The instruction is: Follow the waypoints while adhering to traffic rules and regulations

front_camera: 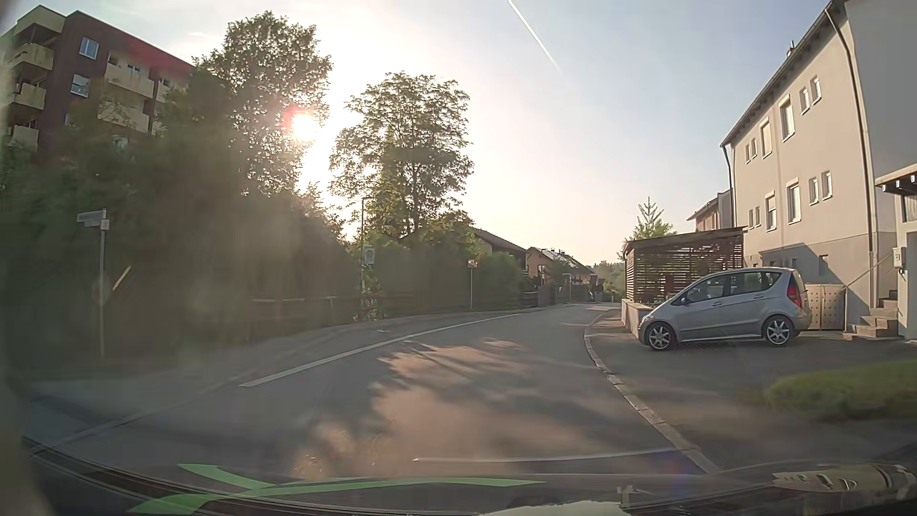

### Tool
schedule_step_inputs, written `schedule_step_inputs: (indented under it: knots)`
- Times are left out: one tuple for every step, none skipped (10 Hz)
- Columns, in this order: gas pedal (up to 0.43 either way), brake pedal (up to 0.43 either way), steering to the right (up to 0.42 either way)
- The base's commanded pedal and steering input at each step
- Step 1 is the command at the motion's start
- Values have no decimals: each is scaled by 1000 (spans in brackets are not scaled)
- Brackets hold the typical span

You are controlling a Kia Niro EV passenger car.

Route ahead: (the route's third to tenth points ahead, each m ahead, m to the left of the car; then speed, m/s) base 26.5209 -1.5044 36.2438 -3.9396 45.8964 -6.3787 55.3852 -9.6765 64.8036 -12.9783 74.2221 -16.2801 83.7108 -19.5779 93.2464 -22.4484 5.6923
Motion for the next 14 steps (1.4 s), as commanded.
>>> schedule_step_inputs:
  knots:
    - [28,0,12]
    - [28,0,14]
    - [28,0,16]
    - [28,0,19]
    - [20,0,23]
    - [20,0,26]
    - [20,0,27]
    - [20,0,27]
    - [28,0,31]
    - [28,0,36]
    - [28,0,41]
    - [28,0,44]
    - [39,0,49]
    - [39,0,53]
